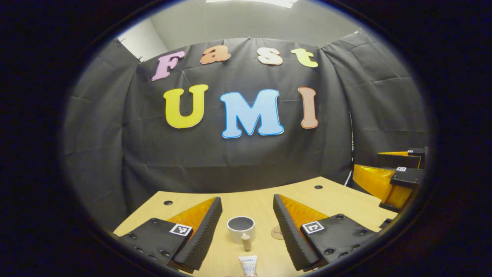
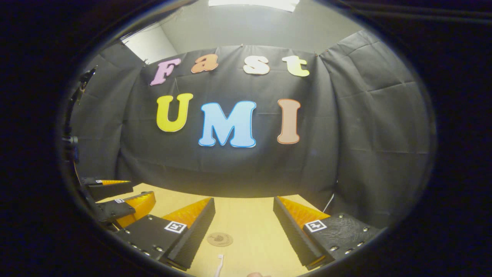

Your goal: Put the toothbrush and toothpaste on the desktop into the cup, then pick up the cup and place it on the coaster on the desktop.

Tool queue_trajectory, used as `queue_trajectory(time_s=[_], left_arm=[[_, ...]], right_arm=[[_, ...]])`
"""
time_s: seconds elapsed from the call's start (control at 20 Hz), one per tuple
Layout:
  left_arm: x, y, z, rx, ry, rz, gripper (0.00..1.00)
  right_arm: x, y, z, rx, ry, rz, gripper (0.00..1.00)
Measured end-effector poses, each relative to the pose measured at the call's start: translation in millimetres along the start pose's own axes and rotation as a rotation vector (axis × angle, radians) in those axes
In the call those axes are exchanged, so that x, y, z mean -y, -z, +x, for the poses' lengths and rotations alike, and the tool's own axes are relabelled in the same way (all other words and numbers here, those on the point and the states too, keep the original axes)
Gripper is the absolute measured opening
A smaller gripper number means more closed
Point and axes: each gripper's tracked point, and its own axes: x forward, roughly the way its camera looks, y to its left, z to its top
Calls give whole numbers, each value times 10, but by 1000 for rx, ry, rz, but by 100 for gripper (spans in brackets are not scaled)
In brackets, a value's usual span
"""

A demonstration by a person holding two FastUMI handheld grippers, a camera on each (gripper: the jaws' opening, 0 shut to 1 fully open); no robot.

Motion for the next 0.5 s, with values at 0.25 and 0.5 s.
queue_trajectory(time_s=[0.25,0.5], left_arm=[[52,16,-22,-8,5,-46,90],[113,98,-90,-55,-23,-105,90]], right_arm=[[-83,54,30,-56,-47,-15,95],[-158,192,21,-137,-93,-5,96]])
